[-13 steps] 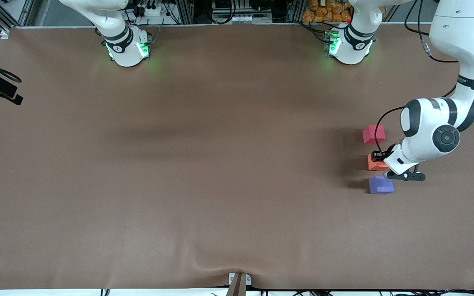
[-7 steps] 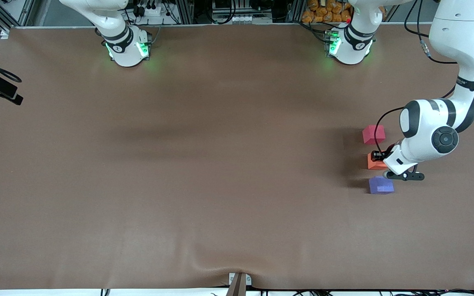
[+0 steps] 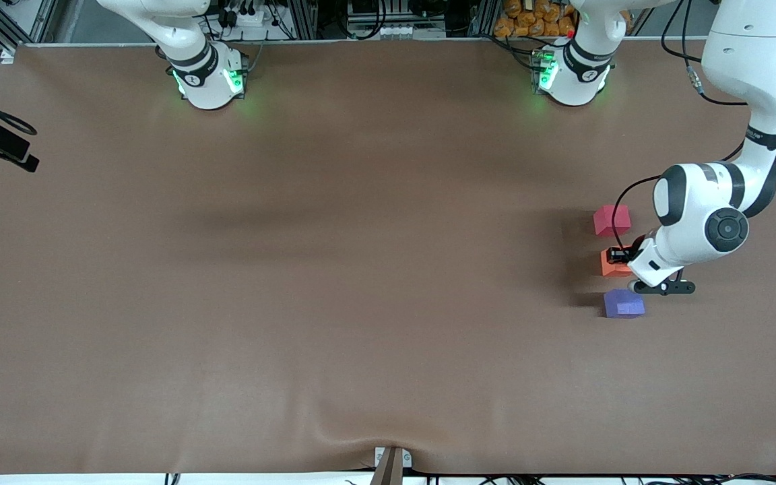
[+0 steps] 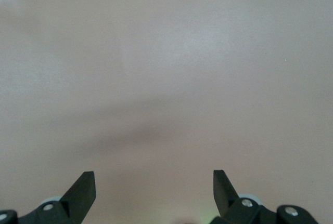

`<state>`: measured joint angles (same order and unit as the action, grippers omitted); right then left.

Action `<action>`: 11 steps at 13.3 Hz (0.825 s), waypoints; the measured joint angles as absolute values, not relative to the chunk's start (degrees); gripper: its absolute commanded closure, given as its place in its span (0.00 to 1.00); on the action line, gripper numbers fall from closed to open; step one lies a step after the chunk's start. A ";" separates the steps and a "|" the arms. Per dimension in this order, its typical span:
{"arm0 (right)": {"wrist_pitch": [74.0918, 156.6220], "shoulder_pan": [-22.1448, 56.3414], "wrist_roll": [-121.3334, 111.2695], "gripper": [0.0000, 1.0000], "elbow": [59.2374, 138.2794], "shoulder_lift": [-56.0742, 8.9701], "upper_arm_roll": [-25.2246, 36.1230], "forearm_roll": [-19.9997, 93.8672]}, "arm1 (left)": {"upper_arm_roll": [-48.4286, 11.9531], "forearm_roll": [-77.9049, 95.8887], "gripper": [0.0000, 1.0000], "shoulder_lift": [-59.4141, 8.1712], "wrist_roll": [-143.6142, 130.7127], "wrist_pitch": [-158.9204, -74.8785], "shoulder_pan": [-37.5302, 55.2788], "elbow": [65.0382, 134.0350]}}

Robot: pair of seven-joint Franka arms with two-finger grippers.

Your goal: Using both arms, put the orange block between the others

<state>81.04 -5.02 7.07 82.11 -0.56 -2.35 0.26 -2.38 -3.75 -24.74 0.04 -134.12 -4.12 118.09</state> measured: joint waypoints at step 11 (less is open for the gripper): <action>80.72 -5.02 7.06 0.00 82.11 -0.56 -2.35 0.26 | -2.79 -3.75 0.00 -19.54 -3.74 -125.64 -3.38 110.28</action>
<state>80.72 -5.02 7.06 82.11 -0.56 -2.35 0.26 -2.79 -3.75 -19.54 -3.74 -125.64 -3.38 110.28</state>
